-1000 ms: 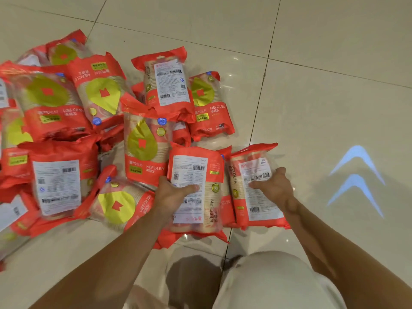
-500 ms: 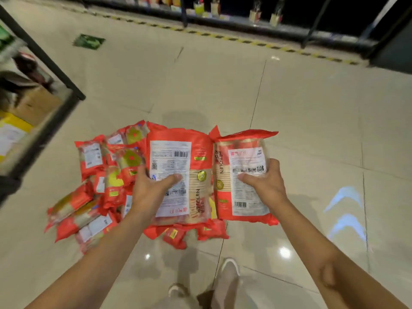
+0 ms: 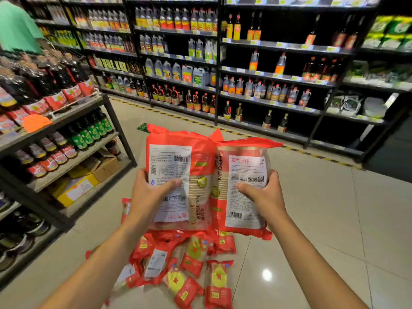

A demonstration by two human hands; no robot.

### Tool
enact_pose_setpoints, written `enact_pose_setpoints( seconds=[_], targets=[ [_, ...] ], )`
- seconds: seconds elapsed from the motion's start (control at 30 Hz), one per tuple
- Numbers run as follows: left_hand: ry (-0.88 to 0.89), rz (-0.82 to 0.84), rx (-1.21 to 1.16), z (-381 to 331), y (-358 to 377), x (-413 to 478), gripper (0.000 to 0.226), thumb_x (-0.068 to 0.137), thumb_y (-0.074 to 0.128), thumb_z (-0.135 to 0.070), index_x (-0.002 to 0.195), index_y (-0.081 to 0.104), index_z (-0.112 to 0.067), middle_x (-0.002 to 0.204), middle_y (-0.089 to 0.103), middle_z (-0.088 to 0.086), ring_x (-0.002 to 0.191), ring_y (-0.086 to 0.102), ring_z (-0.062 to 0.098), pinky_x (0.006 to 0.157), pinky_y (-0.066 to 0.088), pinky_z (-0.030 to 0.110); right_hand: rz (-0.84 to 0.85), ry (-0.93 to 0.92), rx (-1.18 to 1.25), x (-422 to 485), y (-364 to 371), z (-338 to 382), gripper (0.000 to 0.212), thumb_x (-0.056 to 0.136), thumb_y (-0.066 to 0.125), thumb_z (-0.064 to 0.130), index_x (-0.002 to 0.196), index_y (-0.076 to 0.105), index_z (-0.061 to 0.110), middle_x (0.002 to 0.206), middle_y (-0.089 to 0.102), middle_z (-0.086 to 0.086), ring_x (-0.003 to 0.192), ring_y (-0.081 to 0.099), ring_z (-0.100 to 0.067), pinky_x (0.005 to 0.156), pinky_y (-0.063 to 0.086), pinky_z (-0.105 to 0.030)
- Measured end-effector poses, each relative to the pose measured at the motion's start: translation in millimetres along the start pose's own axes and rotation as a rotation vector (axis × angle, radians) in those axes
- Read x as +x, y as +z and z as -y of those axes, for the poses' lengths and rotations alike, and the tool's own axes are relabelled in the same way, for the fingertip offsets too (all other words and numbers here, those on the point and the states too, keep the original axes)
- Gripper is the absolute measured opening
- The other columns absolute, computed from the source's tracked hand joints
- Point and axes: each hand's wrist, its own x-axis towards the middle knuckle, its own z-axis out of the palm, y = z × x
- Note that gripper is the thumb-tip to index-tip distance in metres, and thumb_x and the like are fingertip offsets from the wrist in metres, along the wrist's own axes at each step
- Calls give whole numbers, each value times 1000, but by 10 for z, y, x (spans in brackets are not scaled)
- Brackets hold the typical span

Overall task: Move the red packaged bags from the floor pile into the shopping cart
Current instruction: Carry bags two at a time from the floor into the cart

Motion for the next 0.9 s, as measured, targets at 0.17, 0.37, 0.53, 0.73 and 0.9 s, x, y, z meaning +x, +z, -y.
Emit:
enact_pose_setpoints(
  seconds=[0.17, 0.37, 0.53, 0.73, 0.9],
  targets=[
    [29, -107, -3, -183, -134, -65, 64, 72, 91, -19, 121, 49, -18, 110, 68, -4, 96, 69, 13, 73, 51, 27, 106, -61, 19, 95, 97, 251, 58, 73, 89, 17, 111, 47, 26, 103, 69, 5, 88, 72, -13, 78, 62, -41],
    [-20, -278, 10, -183, -619, -291, 66, 70, 93, -23, 120, 51, -16, 107, 71, -3, 91, 72, 12, 74, 56, 29, 301, -121, 52, 143, 621, 371, 65, 72, 89, 15, 121, 46, 23, 104, 68, 6, 90, 70, -10, 75, 60, -32],
    [-73, -524, 44, -49, -1326, -715, 60, 73, 90, -16, 118, 51, -16, 108, 70, -1, 92, 72, 13, 74, 57, 31, 542, -137, 84, -101, 1440, 378, 65, 67, 92, 15, 117, 50, 22, 104, 72, 1, 88, 73, -13, 78, 62, -38],
    [-119, -815, 80, 76, -2180, -1570, 64, 72, 91, -19, 122, 51, -15, 111, 70, -1, 96, 71, 15, 82, 58, 37, 837, -153, 82, -853, 2353, 458, 68, 66, 94, 14, 119, 51, 21, 106, 73, 0, 91, 74, -19, 85, 61, -51],
    [-165, -1041, 55, 186, -2817, -2424, 63, 62, 92, -26, 112, 54, -22, 105, 74, 0, 92, 74, 16, 73, 56, 32, 1044, -174, 91, -1743, 2944, 529, 69, 67, 93, 12, 121, 52, 19, 107, 74, -2, 88, 76, -17, 82, 62, -47]
  ],
)
